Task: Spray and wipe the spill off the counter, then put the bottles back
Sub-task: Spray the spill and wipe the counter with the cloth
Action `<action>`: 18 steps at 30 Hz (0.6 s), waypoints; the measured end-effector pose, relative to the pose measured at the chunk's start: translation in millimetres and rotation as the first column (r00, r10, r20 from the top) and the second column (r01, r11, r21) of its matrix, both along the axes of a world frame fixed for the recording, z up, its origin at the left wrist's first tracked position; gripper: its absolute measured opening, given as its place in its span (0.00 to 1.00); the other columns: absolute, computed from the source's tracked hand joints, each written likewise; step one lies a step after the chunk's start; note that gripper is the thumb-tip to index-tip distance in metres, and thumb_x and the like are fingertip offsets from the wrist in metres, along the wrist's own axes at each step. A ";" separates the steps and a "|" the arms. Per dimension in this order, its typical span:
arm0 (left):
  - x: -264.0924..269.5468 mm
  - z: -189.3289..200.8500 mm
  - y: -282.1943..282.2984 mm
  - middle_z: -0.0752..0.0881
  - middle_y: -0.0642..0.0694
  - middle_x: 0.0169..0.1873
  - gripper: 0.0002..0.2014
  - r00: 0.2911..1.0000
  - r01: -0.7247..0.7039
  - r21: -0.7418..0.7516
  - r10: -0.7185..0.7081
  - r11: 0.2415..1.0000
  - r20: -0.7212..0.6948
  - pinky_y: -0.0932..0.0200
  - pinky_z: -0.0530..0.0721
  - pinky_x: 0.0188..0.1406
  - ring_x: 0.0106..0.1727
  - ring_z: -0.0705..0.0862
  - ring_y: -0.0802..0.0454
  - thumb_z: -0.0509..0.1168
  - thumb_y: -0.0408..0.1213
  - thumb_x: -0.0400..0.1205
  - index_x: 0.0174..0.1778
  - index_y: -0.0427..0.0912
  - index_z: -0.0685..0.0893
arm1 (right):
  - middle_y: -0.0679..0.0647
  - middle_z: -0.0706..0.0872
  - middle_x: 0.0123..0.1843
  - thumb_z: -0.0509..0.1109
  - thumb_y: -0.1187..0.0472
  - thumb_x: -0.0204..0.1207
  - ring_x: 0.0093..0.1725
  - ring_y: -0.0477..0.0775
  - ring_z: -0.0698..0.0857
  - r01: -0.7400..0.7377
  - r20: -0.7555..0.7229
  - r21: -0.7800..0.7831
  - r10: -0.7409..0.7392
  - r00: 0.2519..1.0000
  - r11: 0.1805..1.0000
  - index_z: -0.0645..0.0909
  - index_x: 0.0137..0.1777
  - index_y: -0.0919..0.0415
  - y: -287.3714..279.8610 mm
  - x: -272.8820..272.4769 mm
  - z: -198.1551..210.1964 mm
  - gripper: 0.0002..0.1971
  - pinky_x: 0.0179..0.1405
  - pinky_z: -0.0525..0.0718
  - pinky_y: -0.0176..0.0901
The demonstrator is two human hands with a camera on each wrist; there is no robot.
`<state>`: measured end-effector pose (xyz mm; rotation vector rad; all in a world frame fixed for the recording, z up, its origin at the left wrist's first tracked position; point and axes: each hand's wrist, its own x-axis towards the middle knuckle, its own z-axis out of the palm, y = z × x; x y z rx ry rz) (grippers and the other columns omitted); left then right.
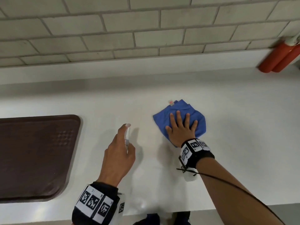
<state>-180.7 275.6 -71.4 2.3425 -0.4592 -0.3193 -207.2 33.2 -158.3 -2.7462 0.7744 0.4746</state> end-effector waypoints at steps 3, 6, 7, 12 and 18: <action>-2.0 0.6 6.8 0.82 0.51 0.43 0.30 1.000 -0.017 -0.010 0.017 1.000 0.010 0.53 0.78 0.45 0.39 0.82 0.56 0.62 0.36 0.86 0.80 0.63 0.61 | 0.51 0.33 0.87 0.39 0.38 0.83 0.83 0.70 0.32 -0.082 0.010 -0.024 0.083 0.997 0.996 0.34 0.84 0.48 29.2 13.3 -0.8 0.34 0.77 0.35 0.79; -0.2 1.6 10.6 0.81 0.53 0.39 0.28 0.999 -0.040 0.026 0.039 0.999 0.033 0.55 0.76 0.39 0.35 0.81 0.58 0.62 0.36 0.86 0.80 0.60 0.62 | 0.52 0.33 0.87 0.27 0.35 0.76 0.83 0.69 0.30 -0.222 0.048 0.012 0.221 0.974 0.975 0.35 0.85 0.49 62.5 4.4 -4.7 0.38 0.75 0.31 0.78; 0.5 2.0 11.0 0.81 0.53 0.37 0.28 0.998 -0.050 0.035 0.048 0.998 0.044 0.55 0.75 0.36 0.34 0.81 0.58 0.62 0.35 0.86 0.79 0.59 0.62 | 0.52 0.34 0.87 0.24 0.35 0.73 0.83 0.69 0.30 -0.272 0.066 0.027 0.270 0.961 0.962 0.36 0.85 0.49 73.2 -1.9 -6.8 0.39 0.75 0.30 0.78; 3.2 1.2 14.3 0.80 0.54 0.30 0.24 0.992 -0.096 0.092 0.087 0.991 0.089 0.53 0.76 0.31 0.29 0.80 0.55 0.62 0.33 0.85 0.75 0.55 0.65 | 0.52 0.64 0.85 0.35 0.38 0.84 0.84 0.68 0.53 -0.414 0.109 -0.012 0.412 0.904 0.910 0.62 0.83 0.51 94.2 -35.6 -21.4 0.34 0.74 0.50 0.76; 9.7 1.0 23.7 0.82 0.49 0.35 0.23 0.984 -0.152 0.112 0.139 0.982 0.112 0.52 0.76 0.35 0.31 0.80 0.50 0.61 0.34 0.85 0.75 0.56 0.65 | 0.45 0.53 0.87 0.26 0.32 0.76 0.86 0.62 0.47 -0.344 0.106 0.014 0.341 0.934 0.939 0.51 0.85 0.44 65.0 -9.0 -14.4 0.39 0.77 0.37 0.71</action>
